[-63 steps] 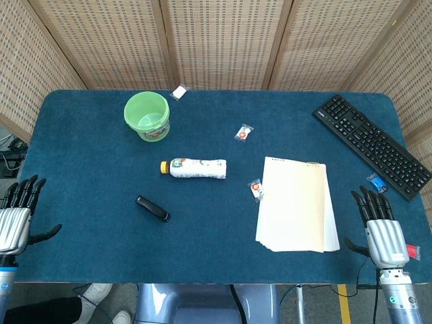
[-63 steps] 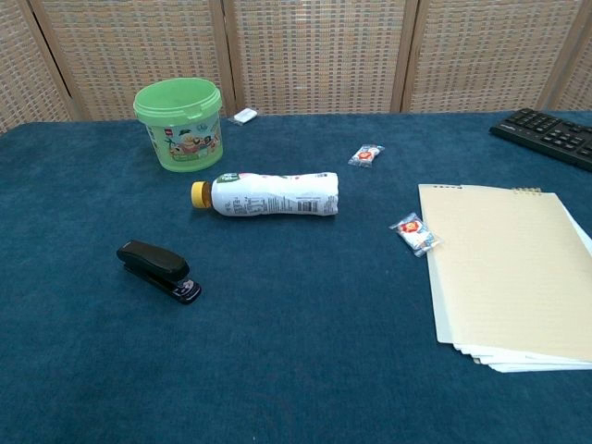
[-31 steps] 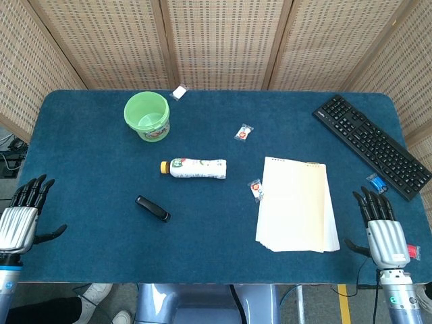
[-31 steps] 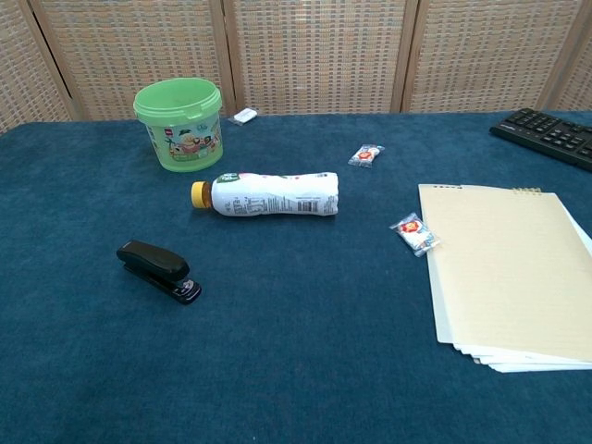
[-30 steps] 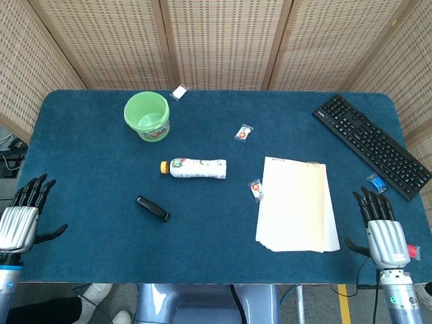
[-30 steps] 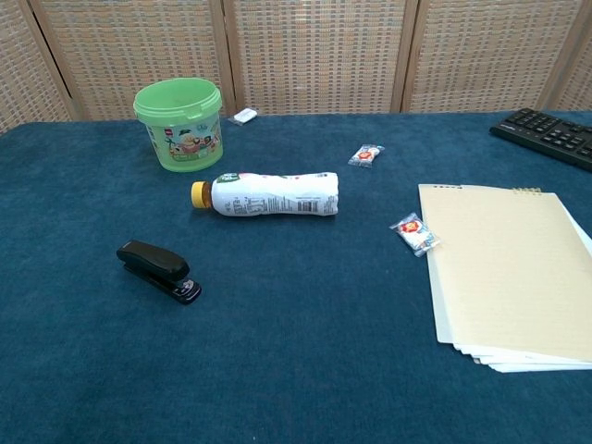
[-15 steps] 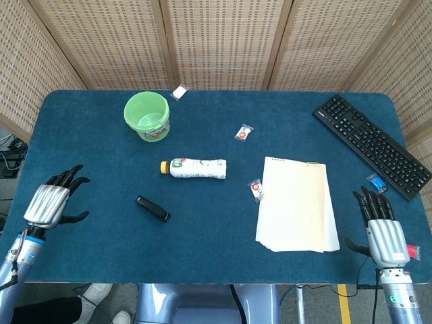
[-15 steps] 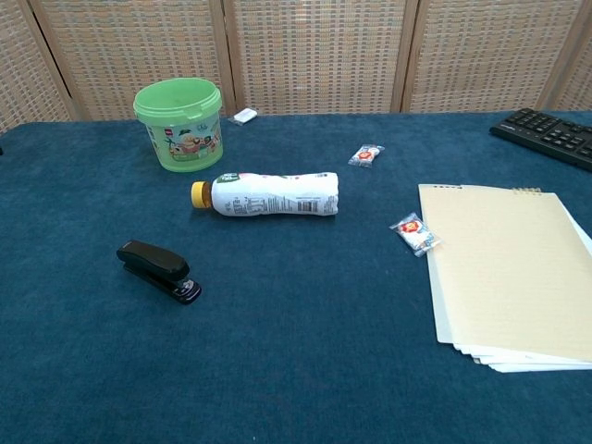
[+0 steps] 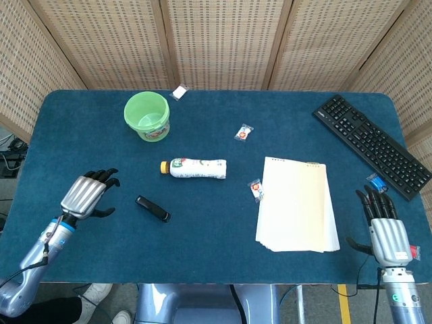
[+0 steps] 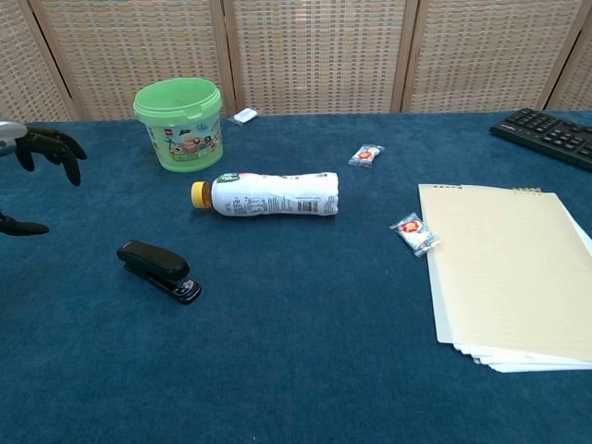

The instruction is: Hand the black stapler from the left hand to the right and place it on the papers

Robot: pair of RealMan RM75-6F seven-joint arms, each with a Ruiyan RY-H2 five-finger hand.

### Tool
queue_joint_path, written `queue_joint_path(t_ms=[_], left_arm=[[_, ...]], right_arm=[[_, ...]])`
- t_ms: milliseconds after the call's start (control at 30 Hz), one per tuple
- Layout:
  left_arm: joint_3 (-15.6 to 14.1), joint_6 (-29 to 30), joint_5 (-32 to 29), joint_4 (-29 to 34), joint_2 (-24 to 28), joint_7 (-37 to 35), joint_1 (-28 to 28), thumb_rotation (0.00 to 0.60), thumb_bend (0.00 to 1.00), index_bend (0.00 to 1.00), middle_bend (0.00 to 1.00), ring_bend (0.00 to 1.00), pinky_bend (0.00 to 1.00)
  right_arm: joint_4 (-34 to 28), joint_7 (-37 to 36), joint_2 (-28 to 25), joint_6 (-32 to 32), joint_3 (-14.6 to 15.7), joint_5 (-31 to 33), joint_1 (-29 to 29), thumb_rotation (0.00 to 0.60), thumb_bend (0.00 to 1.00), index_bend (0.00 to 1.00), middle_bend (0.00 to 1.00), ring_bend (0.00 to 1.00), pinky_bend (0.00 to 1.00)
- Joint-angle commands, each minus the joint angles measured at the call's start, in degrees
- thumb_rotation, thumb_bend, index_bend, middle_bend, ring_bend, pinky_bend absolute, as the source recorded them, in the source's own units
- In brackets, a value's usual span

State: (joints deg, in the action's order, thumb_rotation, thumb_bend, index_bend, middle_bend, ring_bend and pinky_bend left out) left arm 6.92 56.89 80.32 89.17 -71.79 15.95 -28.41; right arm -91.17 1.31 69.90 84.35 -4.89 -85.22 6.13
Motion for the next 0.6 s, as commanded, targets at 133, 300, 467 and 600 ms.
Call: queue_joint_path(t_ms=[133,300,467,600], left_arm=[[0.22,-3.24,-4.78,0.05,-3.78,6.23,-3.02,0.6,0.29,0.38,0.21,0.24,0.31],[0.34,-4.28,-7.43,-0.26,-5.92,9.22,-4.53,0.6,0.3,0.38,0.21,0.25,0.31],[-0.16,-5.55,-10.6,-0.46,-8.45,13.32,-6.36,0.6,0.3,0.38,0.21,0.25,0.31],[-0.54,-5.52,-12.46,-0.2,-9.41,15.54,-7.13,0.6,0.3,0.38,0.21,0.25,0.31]], right_arm=[[-0.1,-0.63,-0.28,0.04,-0.13,0.14,-0.04,0.6,0.02,0.09,0.0,0.0,0.0],[-0.14,-1.37,-0.56,-0.02,-0.24,0.33,-0.06,0.6,0.02,0.09,0.0,0.0,0.0],[-0.04,-2.88,-1.02,-0.3,-0.62,1.05,-0.05,0.6,0.02,0.09,0.0,0.0,0.0],[-0.03,-3.67,-1.29,-0.35,-0.77,1.25,-0.07,0.6,0.02,0.09,0.0,0.0,0.0]])
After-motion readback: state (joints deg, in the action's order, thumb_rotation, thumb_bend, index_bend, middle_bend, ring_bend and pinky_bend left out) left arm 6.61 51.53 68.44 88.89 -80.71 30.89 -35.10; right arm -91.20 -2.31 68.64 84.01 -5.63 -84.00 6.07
